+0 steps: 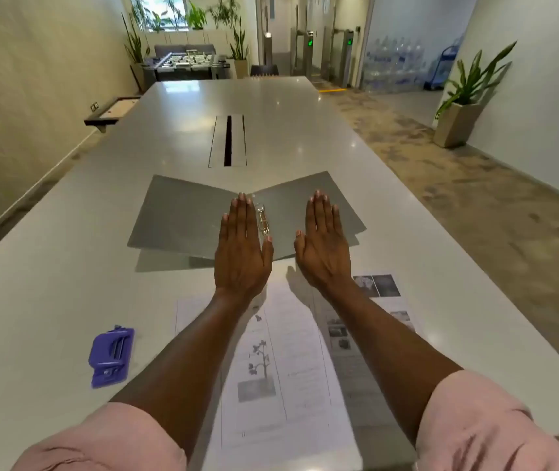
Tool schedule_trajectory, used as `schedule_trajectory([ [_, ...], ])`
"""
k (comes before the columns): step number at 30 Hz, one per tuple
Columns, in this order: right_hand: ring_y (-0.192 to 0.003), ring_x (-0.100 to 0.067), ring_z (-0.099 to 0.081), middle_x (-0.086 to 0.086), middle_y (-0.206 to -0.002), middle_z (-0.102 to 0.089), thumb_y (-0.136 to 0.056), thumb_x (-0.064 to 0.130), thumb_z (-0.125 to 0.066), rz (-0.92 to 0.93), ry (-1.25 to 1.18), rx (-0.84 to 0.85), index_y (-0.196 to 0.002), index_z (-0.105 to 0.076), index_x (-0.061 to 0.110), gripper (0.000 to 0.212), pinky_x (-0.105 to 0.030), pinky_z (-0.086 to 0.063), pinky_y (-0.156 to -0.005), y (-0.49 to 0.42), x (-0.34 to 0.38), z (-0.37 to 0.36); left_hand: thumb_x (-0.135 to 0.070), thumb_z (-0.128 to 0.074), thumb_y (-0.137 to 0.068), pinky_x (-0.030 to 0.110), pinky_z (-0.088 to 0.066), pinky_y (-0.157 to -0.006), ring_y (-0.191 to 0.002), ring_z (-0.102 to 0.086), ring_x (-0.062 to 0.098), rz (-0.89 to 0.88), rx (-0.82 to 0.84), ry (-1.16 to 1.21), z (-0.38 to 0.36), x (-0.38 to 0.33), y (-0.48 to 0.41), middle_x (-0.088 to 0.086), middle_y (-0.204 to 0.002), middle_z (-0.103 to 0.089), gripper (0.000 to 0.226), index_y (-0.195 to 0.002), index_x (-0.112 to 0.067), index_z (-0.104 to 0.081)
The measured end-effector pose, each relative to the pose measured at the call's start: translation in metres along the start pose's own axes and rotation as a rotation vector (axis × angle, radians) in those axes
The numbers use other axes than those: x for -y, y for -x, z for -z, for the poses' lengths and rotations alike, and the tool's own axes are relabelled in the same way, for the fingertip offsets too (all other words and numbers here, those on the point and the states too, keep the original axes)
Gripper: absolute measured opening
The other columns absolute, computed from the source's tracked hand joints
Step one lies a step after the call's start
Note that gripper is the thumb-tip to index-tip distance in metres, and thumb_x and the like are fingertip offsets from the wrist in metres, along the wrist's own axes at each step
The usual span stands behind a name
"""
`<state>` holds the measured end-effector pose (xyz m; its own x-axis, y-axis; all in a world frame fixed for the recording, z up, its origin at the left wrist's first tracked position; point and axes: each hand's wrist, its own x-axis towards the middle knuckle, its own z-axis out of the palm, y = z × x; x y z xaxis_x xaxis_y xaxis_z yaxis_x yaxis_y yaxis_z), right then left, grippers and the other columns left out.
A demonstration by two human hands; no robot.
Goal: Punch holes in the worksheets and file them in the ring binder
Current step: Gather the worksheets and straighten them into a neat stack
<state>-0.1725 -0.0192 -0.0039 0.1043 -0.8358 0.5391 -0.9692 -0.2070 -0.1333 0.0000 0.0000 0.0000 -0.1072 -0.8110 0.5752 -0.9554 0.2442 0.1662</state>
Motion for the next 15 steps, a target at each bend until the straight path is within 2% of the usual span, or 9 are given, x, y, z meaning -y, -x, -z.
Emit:
schedule_trajectory([
  [3,-0.16,-0.029,-0.002,-0.018,-0.172,-0.003,-0.105,0.033,-0.029,-0.038,0.005,0.047,-0.162,-0.009,-0.002,0.069,-0.044,-0.005,-0.13,0.012,-0.001,-0.003,-0.042,-0.025,-0.107,0.047,-0.01,-0.132,-0.163,0.001,0.028,0.044,0.063,-0.01,-0.004,0.0,0.014,0.016,-0.175,0.001,0.074,-0.165,-0.002,-0.004],
  [9,-0.16,-0.028,-0.003,-0.015,-0.173,-0.003,-0.105,0.041,-0.018,-0.073,-0.019,0.125,-0.163,-0.009,0.002,0.071,-0.042,-0.003,-0.13,0.04,-0.002,-0.015,-0.043,-0.026,-0.108,0.045,-0.009,-0.132,-0.163,0.003,0.025,0.078,0.13,0.021,-0.019,0.0,0.047,0.013,-0.176,0.002,0.073,-0.166,-0.004,-0.003],
  [12,-0.16,-0.027,-0.001,-0.014,-0.173,-0.003,-0.104,0.045,-0.013,-0.107,-0.044,0.179,-0.163,-0.009,0.003,0.073,-0.04,0.001,-0.13,0.055,0.003,-0.018,-0.046,-0.02,-0.107,0.044,-0.008,-0.132,-0.163,0.004,0.023,0.141,0.162,0.068,-0.023,-0.005,0.062,0.011,-0.176,0.003,0.073,-0.166,-0.006,-0.001],
  [15,-0.16,-0.028,-0.003,-0.014,-0.173,-0.007,-0.103,0.048,-0.012,-0.142,-0.027,0.226,-0.163,-0.013,0.004,0.074,-0.043,0.001,-0.13,0.07,0.006,-0.021,-0.05,-0.016,-0.107,0.043,-0.006,-0.132,-0.163,0.004,0.021,0.196,0.195,0.1,-0.028,-0.009,0.071,0.008,-0.176,0.003,0.074,-0.166,-0.008,0.0],
])
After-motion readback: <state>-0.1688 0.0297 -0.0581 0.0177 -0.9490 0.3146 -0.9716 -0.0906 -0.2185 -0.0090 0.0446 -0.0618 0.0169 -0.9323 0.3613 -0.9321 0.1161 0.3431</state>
